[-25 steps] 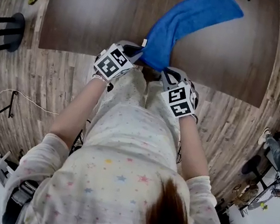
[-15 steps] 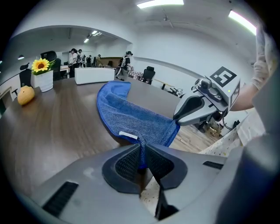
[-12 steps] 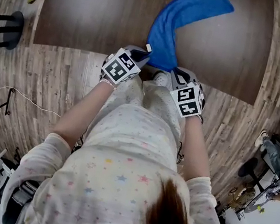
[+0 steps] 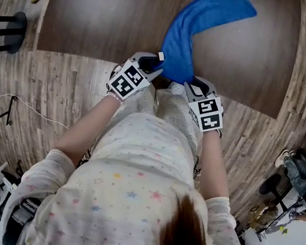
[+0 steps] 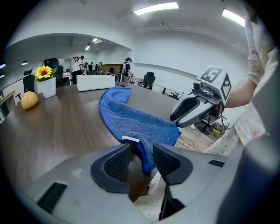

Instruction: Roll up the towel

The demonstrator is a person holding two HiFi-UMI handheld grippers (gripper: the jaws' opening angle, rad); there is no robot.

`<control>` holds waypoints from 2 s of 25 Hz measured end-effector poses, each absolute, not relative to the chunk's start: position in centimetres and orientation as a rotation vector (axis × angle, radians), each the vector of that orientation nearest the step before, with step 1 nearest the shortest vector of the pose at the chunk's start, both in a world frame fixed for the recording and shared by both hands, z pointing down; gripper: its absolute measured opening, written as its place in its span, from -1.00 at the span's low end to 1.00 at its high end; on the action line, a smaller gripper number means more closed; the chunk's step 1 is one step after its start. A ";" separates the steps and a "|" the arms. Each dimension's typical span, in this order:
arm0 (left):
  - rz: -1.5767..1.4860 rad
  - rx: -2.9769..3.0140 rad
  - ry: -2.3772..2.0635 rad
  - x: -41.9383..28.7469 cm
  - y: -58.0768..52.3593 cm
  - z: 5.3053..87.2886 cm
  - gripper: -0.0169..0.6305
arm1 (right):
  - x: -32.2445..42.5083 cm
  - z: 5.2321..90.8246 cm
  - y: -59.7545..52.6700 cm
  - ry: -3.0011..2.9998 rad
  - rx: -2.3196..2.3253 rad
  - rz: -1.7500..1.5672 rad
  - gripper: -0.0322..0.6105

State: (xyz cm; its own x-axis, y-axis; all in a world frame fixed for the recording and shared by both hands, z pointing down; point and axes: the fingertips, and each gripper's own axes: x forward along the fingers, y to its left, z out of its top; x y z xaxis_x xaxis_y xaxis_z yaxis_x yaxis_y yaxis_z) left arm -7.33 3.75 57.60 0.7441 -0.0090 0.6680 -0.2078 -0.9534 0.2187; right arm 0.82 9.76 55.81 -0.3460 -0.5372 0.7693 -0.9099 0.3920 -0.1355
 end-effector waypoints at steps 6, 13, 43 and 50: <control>0.927 2.713 -0.152 -8.3 1.2 55.6 -0.47 | 1.8 53.2 7.1 -2.026 1.396 0.799 -0.55; 0.859 2.791 -0.103 -7.8 -3.6 53.1 -0.47 | 3.4 52.0 2.4 -1.951 1.579 0.786 -0.56; 0.729 2.780 -0.322 4.6 -17.0 53.7 -0.47 | 16.7 55.2 -10.9 -1.846 1.665 0.827 -0.50; 0.732 2.732 -0.359 8.4 -18.8 55.2 -0.47 | 19.9 55.8 -11.8 -1.787 1.742 0.839 -0.45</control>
